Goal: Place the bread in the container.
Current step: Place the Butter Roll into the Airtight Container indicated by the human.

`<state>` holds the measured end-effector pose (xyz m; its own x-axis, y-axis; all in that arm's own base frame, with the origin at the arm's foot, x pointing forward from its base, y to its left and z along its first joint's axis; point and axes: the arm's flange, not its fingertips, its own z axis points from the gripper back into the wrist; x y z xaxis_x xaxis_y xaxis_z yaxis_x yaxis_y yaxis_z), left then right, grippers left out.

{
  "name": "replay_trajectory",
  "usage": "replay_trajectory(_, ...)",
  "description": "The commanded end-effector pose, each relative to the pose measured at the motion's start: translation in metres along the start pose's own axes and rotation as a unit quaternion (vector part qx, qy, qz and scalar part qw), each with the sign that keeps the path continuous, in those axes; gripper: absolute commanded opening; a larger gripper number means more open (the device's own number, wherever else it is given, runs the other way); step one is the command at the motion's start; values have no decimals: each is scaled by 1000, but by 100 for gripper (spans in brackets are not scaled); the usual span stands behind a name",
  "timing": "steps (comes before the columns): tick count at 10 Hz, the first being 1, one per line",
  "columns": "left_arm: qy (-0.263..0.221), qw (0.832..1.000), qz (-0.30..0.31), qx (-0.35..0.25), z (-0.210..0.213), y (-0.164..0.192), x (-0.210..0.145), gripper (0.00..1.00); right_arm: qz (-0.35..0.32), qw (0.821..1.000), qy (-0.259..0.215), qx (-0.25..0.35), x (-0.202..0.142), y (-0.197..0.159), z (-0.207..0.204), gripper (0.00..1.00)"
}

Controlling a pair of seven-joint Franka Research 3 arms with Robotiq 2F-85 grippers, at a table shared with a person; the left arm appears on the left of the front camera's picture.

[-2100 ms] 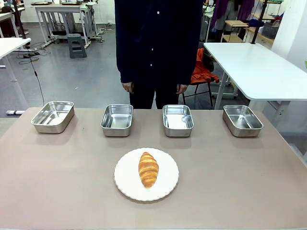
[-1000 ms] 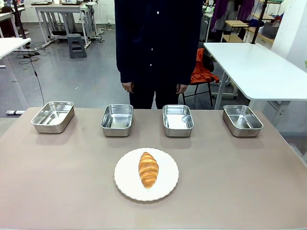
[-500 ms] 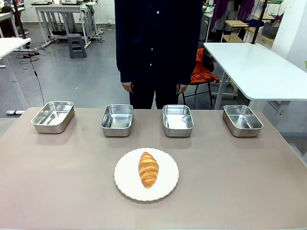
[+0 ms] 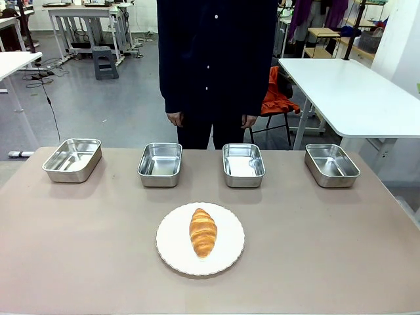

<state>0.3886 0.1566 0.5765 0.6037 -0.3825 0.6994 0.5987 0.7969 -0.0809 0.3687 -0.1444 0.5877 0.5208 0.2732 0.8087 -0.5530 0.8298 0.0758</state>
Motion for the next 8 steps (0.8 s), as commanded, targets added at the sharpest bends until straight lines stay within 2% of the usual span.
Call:
replay_trajectory(1,-1,1000,3,2,1,0,1,100,1,1000,-3,2,0,0,0,100)
replay_trajectory(8,-1,1000,3,2,1,0,1,100,1,1000,-3,2,0,0,0,100)
